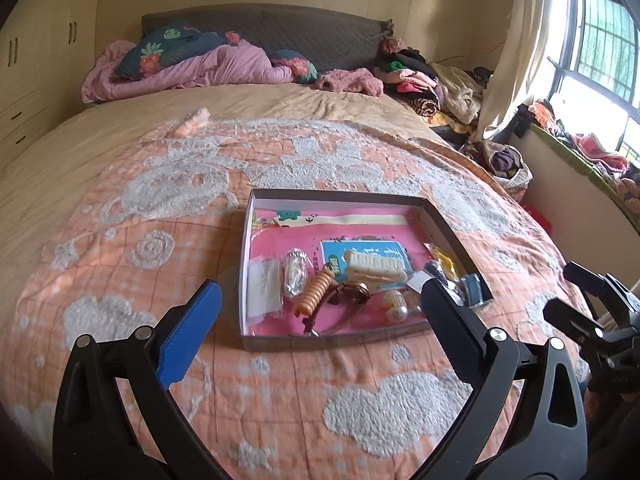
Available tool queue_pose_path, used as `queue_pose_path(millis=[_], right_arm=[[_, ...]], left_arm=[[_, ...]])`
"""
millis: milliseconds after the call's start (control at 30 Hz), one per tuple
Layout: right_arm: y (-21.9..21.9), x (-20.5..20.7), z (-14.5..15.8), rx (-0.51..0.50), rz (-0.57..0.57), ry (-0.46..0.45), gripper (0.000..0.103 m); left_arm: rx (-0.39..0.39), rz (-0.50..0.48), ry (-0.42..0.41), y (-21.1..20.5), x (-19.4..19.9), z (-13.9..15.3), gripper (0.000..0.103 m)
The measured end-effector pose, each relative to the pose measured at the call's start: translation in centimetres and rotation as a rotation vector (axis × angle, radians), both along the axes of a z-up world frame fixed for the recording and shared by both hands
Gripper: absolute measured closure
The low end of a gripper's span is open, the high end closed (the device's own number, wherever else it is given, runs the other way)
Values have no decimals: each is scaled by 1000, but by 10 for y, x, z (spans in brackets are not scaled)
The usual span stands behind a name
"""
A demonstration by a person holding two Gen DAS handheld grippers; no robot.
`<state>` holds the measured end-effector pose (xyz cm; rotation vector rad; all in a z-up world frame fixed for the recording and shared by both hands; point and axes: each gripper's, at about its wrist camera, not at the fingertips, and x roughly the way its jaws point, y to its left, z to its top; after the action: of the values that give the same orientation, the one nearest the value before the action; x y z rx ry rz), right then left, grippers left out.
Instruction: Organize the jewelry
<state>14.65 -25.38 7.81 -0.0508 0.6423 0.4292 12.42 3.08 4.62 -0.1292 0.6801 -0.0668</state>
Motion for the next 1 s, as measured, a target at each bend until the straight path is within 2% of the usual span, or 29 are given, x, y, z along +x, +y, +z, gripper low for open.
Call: queue_pose_path(millis=[433,667,833,1000], right_arm=[[-13,-37,2,22,-1,-30,5],[-13,-56,-18,1,-6,-12,5],[-10,-64,-38,6,-8,48,5],[-7,-68,-37,12,-5,51,5]], left_arm=[[55,-19,8,-20,-51,-11,10],[42,-22,24,-27,-73,-26,10],[32,-25,33,-28,-77,-32,10],[29,-23,38,-29,-79,-35,10]])
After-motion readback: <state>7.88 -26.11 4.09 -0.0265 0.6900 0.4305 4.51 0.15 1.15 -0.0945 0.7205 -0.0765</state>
